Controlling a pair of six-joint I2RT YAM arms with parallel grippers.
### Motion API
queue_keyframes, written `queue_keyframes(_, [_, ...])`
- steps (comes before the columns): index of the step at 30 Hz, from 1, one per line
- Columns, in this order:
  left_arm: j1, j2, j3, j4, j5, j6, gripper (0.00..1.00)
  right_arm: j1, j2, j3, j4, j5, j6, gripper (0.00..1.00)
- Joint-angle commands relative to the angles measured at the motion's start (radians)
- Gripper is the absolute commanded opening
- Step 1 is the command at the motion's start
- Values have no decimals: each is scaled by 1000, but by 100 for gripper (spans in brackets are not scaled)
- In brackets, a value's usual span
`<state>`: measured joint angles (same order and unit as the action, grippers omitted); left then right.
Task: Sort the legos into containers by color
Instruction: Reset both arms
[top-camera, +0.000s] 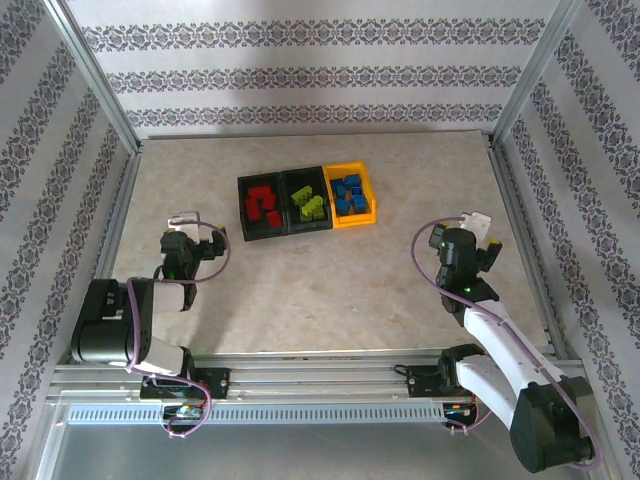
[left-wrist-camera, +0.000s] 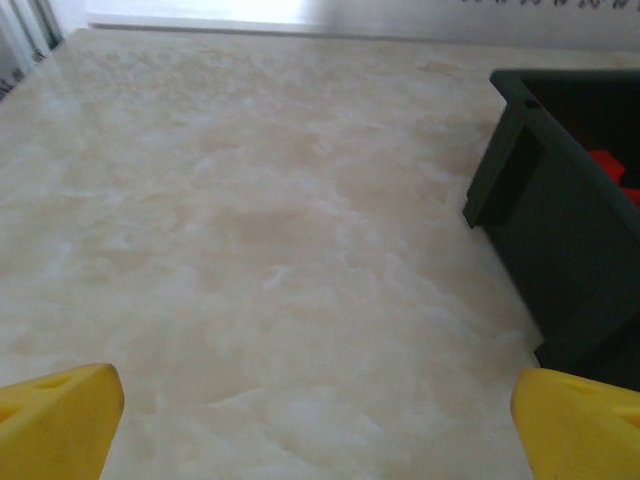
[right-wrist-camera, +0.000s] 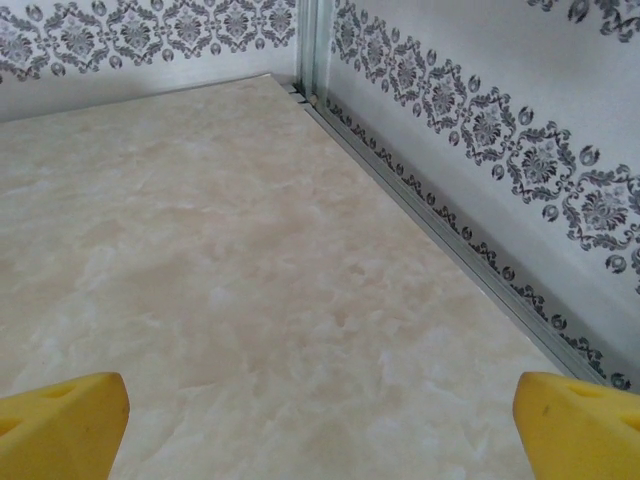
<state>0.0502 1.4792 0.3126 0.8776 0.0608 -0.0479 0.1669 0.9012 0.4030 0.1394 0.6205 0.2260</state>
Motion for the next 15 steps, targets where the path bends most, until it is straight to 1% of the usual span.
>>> queue_keyframes(1, [-16, 71, 21, 136, 45, 43, 100, -17, -1, -34, 142, -65, -72, 98])
queue_keyframes(3, [-18, 123, 16, 201, 52, 48, 100, -30, 7, -53, 209, -87, -91, 98])
queue_keyframes(4, [-19, 122, 15, 199, 56, 50, 100, -39, 10, -67, 234, -104, -96, 98])
queue_keyframes(5, [-19, 108, 24, 156, 47, 47, 100, -52, 14, -90, 260, -134, -107, 98])
queue_keyframes(7, [-19, 117, 44, 134, 22, 40, 100, -69, 24, -106, 297, -181, -113, 98])
queue_keyframes(9, [-21, 104, 76, 52, -8, 31, 100, -83, 43, -121, 347, -225, -119, 98])
queue_keyframes(11, [-21, 115, 67, 91, -8, 31, 100, -92, 64, -141, 413, -261, -122, 98])
queue_keyframes(12, [-21, 109, 71, 70, -8, 29, 100, -95, 82, -150, 455, -281, -119, 98])
queue_keyframes(15, [-21, 111, 69, 78, -8, 29, 100, -103, 141, -170, 570, -319, -111, 98])
